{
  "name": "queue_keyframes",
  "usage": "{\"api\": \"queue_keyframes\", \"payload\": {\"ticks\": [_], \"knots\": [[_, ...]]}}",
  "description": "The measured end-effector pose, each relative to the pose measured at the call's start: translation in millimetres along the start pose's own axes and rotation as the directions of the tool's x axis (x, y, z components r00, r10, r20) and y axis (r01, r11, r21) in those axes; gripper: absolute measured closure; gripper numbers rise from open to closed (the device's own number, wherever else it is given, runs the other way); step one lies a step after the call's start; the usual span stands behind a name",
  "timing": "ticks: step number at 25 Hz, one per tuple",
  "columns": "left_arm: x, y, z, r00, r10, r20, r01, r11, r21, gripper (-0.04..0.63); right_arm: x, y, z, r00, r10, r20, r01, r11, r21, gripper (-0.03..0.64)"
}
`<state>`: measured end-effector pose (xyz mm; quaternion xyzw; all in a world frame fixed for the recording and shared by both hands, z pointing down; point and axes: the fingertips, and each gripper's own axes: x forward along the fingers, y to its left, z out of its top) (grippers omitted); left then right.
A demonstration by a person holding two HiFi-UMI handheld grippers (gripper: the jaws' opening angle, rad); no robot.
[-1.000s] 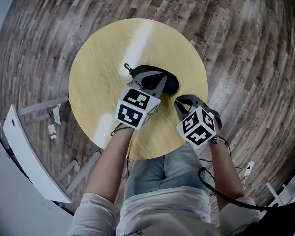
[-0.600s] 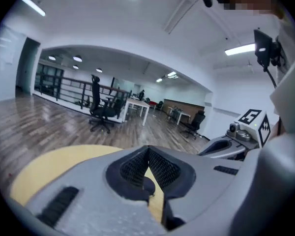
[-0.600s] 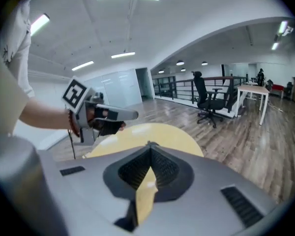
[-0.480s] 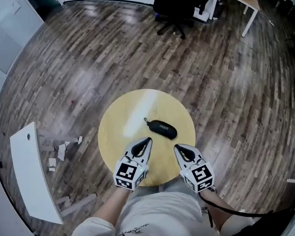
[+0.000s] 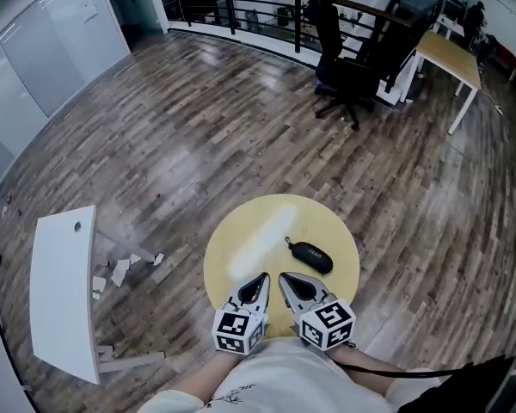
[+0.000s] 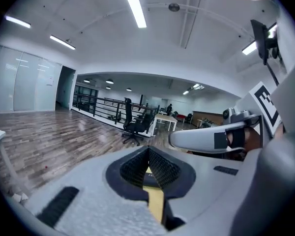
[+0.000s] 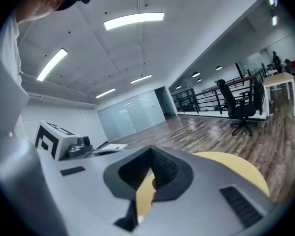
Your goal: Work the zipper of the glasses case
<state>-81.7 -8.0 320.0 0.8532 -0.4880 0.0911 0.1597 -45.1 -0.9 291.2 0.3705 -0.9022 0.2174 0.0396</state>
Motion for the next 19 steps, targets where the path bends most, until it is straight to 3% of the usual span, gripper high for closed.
{"api": "queue_keyframes", "payload": {"ticks": [2, 7, 19], "knots": [[-0.2, -2.1, -0.2, 1.0, -0.007, 0.002, 0.007, 1.0, -0.018, 0.592, 2.5, 5.2, -0.9, 1.0, 0.0, -0.011, -0.001, 1.0, -0.028, 0.617], [-2.1, -8.6, 9.1, 0.999, -0.033, 0.026, 0.031, 0.998, 0.049, 0.592, -3.2, -3.5, -4.3, 0.999, -0.045, -0.006, 0.045, 0.998, -0.036, 0.617], [-4.8, -5.1, 14.5, 0.998, -0.025, 0.051, 0.023, 0.999, 0.033, 0.592, -20.3, -5.7, -11.5, 0.995, -0.095, -0.01, 0.094, 0.993, -0.076, 0.617]]}}
